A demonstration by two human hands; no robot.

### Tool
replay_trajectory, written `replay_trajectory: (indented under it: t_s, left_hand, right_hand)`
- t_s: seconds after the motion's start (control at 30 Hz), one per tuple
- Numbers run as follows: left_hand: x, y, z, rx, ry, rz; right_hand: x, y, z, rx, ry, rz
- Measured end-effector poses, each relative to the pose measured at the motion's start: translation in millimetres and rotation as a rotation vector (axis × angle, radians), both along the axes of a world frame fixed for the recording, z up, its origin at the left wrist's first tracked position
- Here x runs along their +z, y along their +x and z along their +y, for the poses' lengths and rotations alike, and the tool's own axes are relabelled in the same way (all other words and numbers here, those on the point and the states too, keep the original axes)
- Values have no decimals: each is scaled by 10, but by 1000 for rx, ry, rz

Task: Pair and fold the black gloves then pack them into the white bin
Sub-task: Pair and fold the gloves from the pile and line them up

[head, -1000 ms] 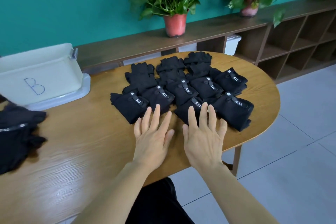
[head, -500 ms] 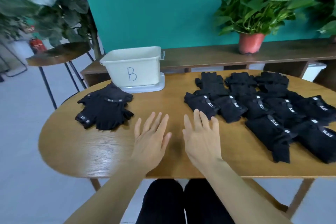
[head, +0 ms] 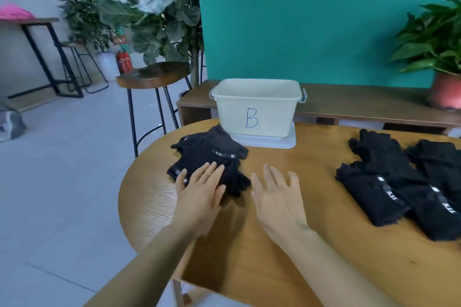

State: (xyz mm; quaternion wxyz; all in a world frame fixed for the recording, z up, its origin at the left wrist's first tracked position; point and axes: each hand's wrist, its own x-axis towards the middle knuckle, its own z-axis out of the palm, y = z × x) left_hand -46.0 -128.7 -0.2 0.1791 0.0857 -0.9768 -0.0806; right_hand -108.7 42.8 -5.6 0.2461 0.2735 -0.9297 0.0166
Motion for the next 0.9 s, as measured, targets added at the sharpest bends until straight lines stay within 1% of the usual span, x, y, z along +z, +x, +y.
replay_trajectory:
  t_s: [0.23,0.33,0.43,0.5,0.6,0.67,0.73,0.83,0.9]
  left_hand:
    - [64,-653,-403,56,73,71]
    - [19,-898,-541,120,99,61]
    - [-23,-1032,-615,184,75,17]
    - [-50,-1063,-631,195,85,35]
    - [-58,-1055,-610,195,158,99]
    - [-33,-1026,-569,176,234,143]
    - [34,-970,-519,139,351,190]
    - [224,-839,-431,38,586,215]
    - [411,-715,-344,-51,757,202]
  right_hand:
    - [104,-561,-554,20,34,-67]
    - [141,-778,-715,3,46,-203]
    - [112,-951,-849,-69,34,-356]
    - [54,-1031,-891,-85,23,-429]
    - [-12,-1061,-901,-73,-36,-497]
    - [-23,-1043,-880,-56,-177,-514]
    - [43,-995,-838,-57,-404,-555]
    - [224,-906,-725,-61,-667,-693]
    - [377,-830,-605,-12,-862,-822]
